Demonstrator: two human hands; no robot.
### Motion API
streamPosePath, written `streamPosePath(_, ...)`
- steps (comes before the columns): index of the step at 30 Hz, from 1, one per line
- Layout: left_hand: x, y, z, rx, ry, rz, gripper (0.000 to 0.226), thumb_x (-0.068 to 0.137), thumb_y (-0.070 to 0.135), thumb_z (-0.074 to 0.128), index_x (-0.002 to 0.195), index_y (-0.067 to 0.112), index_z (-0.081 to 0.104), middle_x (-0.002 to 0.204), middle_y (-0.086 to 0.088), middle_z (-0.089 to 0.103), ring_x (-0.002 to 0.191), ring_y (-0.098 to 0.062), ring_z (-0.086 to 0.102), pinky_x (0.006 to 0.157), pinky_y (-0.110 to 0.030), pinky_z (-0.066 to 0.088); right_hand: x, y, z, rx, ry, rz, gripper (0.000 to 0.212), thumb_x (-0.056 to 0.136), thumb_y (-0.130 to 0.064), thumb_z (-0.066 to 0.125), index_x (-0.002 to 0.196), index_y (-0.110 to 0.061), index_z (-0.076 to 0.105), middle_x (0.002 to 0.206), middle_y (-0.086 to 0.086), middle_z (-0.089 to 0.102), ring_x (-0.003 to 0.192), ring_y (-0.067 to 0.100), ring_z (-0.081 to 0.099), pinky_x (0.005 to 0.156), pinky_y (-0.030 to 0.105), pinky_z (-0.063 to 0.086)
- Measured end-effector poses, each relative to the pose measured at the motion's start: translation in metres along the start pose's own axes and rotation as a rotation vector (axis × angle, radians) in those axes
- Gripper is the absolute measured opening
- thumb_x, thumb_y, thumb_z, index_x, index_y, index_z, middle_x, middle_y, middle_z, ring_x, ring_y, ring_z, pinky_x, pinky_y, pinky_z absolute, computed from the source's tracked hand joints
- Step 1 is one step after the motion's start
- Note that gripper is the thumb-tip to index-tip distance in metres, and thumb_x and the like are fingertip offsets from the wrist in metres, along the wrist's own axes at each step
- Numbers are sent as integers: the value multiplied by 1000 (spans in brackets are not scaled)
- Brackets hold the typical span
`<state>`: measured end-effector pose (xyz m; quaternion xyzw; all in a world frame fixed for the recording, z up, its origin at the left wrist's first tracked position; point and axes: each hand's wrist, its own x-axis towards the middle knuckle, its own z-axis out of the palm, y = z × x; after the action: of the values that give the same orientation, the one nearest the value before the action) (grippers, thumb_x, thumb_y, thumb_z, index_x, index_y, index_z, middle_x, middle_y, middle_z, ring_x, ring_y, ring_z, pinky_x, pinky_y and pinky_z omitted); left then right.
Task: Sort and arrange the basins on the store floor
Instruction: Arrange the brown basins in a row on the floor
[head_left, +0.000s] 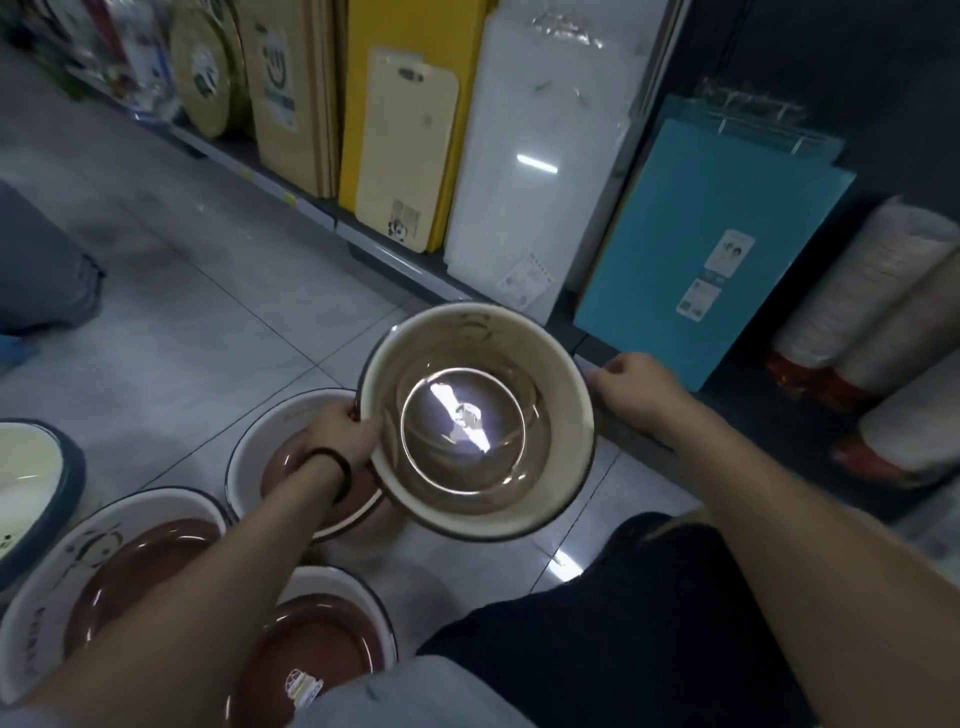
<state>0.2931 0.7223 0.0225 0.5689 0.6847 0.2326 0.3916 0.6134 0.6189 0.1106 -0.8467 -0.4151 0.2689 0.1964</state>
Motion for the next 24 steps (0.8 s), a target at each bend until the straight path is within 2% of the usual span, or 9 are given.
streamPosePath(2,-2,37,-14,-40,47,53,9,81,21,66,76,17,72,69,0,72,74,-24,70,71,-36,59,10,-4,-26,38,100,-46,44,99,-44,60,121,-7,69,129,15,68,108,29,64,88,37,49)
streamPosePath(5,-5,89,-32,-70,71,105,8,80,17,67,77,21,73,76,0,73,76,-23,72,73,-39,63,26,-8,-56,101,179,-63,71,95,-49,65,150,-7,49,151,14,53,135,34,53,108,41,45)
streamPosePath(8,3,134,-50,-95,64,112,17,79,16,68,94,15,76,84,-9,75,72,-27,74,66,-43,65,42,-12,-76,233,144,-1,82,92,-52,69,155,-9,38,151,12,51,129,36,57,98,54,56)
streamPosePath(10,11,162,-61,-72,32,110,23,82,16,69,104,13,74,89,-11,75,75,-30,75,69,-47,65,54,-13,-79,430,58,62,70,91,-43,72,146,-9,46,133,14,61,109,36,66,83,55,61)
streamPosePath(12,19,185,-69,-52,-20,101,25,86,17,71,110,15,70,93,-11,75,79,-29,75,71,-46,65,65,-14,-78,560,13,72,43,92,-31,72,126,-8,59,114,18,70,91,36,71,76,54,63)
streamPosePath(17,52,206,-38,-73,19,119,39,87,26,75,125,25,65,104,-3,72,84,-24,74,72,-45,64,103,-4,-47,739,112,131,21,89,-16,70,109,-14,65,98,14,71,85,34,70,79,50,62)
streamPosePath(20,79,178,15,-247,131,-56,42,86,28,74,126,18,65,99,-4,68,85,-25,70,77,-42,62,144,17,12,834,150,271,28,65,-28,72,91,-19,67,98,15,74,87,36,72,82,58,62)
streamPosePath(22,95,148,55,-355,25,-342,34,89,27,67,117,8,65,94,-14,69,84,-32,69,76,-43,60,153,8,44,930,103,348,21,75,-23,72,95,-21,68,94,12,72,80,31,70,73,46,62)
streamPosePath(24,106,127,83,-497,-27,-561,33,85,25,67,110,5,60,99,-22,70,86,-40,71,77,-57,59,157,-5,64,962,123,371,25,88,-15,66,112,-18,69,96,8,70,82,27,67,71,36,57)
